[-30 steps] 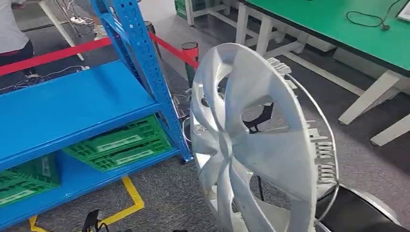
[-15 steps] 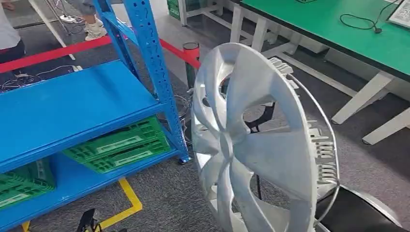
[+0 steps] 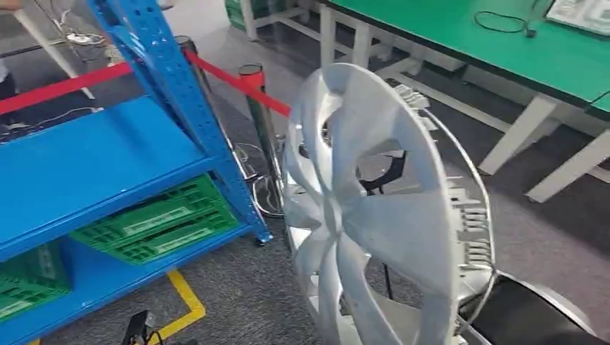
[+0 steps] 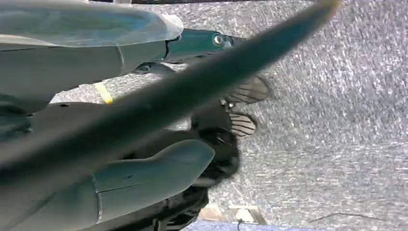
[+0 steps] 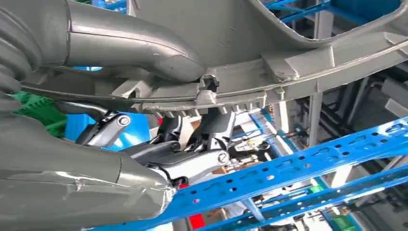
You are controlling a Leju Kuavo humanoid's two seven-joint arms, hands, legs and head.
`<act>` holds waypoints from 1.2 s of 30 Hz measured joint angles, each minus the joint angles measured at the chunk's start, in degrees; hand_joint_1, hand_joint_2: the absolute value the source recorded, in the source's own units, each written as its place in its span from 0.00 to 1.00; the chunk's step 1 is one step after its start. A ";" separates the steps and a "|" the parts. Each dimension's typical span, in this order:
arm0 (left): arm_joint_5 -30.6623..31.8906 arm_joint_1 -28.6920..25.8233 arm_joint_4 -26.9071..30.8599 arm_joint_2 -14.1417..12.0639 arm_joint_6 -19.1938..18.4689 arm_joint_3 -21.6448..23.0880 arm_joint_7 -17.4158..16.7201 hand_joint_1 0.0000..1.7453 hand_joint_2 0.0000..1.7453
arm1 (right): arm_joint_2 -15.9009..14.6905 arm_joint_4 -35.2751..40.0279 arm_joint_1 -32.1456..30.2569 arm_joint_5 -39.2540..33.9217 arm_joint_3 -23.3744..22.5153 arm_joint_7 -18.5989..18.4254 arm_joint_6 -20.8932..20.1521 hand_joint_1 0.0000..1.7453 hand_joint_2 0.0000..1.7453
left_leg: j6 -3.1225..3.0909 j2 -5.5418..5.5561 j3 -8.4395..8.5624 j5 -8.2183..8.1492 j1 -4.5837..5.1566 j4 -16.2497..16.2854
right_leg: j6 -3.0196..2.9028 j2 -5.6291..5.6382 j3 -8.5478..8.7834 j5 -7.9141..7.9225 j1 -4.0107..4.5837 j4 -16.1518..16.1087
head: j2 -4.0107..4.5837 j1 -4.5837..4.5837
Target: Take the parts from the cabinet and place them on the table.
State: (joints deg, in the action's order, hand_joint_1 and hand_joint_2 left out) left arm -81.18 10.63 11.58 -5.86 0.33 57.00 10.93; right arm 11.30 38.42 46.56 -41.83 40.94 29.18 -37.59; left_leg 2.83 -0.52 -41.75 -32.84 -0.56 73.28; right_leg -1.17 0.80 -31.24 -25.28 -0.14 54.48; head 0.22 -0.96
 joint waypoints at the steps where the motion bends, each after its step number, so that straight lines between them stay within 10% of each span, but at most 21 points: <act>1: -0.02 -0.02 0.00 0.04 0.00 0.00 0.00 0.00 1.00 | 0.00 0.00 -0.09 -0.02 0.00 0.00 0.00 1.00 1.00 | -0.04 0.03 -0.48 0.50 0.00 0.65 | 0.00 0.23 -0.02 0.01 0.00 0.00 | 0.00 -0.20; 5: -0.02 -0.03 0.00 -0.20 0.04 0.00 0.02 0.00 1.00 | 0.00 0.04 0.06 -0.04 0.00 0.00 0.00 1.00 1.00 | -0.82 1.09 8.53 9.49 -0.03 -17.87 | 0.15 1.33 0.18 0.00 -0.01 0.03 | 0.00 -1.09; 11: -0.02 0.18 0.00 -0.07 0.00 -0.02 0.02 0.00 1.00 | 0.00 0.07 0.20 -0.11 -0.02 -0.13 0.00 1.00 1.00 | -2.33 0.16 9.42 9.45 -0.02 -20.17 | 1.90 1.47 -1.00 -1.11 0.12 1.18 | 0.00 -0.54; 14: -0.02 0.14 0.00 -0.13 -0.07 -0.02 0.04 0.00 1.00 | 0.00 0.02 0.19 -0.11 -0.02 -0.15 0.00 1.00 1.00 | -2.90 -0.37 9.42 9.33 0.19 -20.15 | 2.30 0.21 -6.57 -7.95 0.16 14.39 | 0.00 0.55; 16: 0.00 0.05 0.00 -0.15 -0.07 -0.02 0.04 0.00 1.00 | -0.02 -0.04 -0.16 -0.11 -0.02 -0.13 0.04 1.00 1.00 | -2.96 -0.88 9.43 9.27 0.20 -20.12 | 2.50 -0.06 -9.36 -9.22 0.07 20.28 | 0.00 0.94; 20: 0.02 0.14 0.00 0.02 -0.11 -0.02 0.04 0.00 1.00 | -0.02 0.00 -0.12 -0.09 -0.02 -0.07 0.09 1.00 1.00 | -2.55 -1.69 10.08 8.76 0.17 -19.86 | 2.26 -2.42 -1.13 -0.04 -0.08 3.15 | 0.00 2.08; 21: 0.00 0.13 0.00 0.02 -0.11 -0.02 0.04 0.00 1.00 | -0.02 0.00 -0.03 -0.09 -0.02 -0.07 0.09 1.00 1.00 | -2.24 -1.89 9.98 8.57 0.65 -19.63 | 2.16 -3.70 -0.24 -0.78 0.47 1.24 | 0.00 2.23; 26: 0.00 0.12 0.00 -0.04 -0.09 -0.02 0.04 0.00 1.00 | 0.00 0.07 -0.01 -0.09 -0.02 -0.07 0.09 1.00 1.00 | -0.89 -2.62 9.44 7.85 0.48 -18.62 | 0.45 -1.50 0.19 -0.17 0.06 0.14 | 0.00 1.62; 28: 0.00 0.12 0.00 0.00 -0.09 -0.02 0.04 0.00 1.00 | 0.00 0.15 0.18 -0.11 -0.02 -0.05 0.09 1.00 1.00 | -0.39 -0.36 6.10 3.45 0.23 -11.25 | 0.01 -0.79 -0.06 0.11 0.02 0.12 | 0.00 0.72; 31: 0.00 -0.13 0.00 0.04 -0.09 -0.02 0.04 0.00 1.00 | 0.00 0.15 -0.17 -0.11 0.00 -0.13 0.11 1.00 1.00 | -0.07 -0.01 0.05 -0.44 0.15 0.79 | -0.13 0.42 -0.33 0.25 0.19 0.17 | 0.00 -0.06; 34: -0.02 -0.26 0.00 -0.02 0.02 -0.02 0.04 0.00 1.00 | 0.00 0.17 -0.22 -0.11 0.00 -0.13 0.17 1.00 1.00 | -0.66 0.39 4.82 6.21 0.16 -9.64 | -0.09 1.91 -0.20 0.29 0.19 0.25 | 0.00 -0.68; 36: 0.00 -0.14 0.00 -0.24 0.02 -0.02 0.04 0.00 1.00 | 0.00 0.22 -0.18 -0.11 0.00 -0.07 0.22 1.00 1.00 | -1.39 3.13 9.07 8.74 0.17 -18.85 | 0.14 2.51 -0.29 0.31 0.24 0.27 | 0.00 -1.00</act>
State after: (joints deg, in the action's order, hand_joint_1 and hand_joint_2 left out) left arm -81.18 10.49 11.58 -6.10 0.35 56.98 10.97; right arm 11.30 38.64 46.38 -41.94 40.94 29.11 -37.38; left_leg 1.44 2.61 -32.67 -24.10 -0.39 54.43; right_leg -1.03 3.31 -31.53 -24.97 0.10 54.75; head 0.22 -1.97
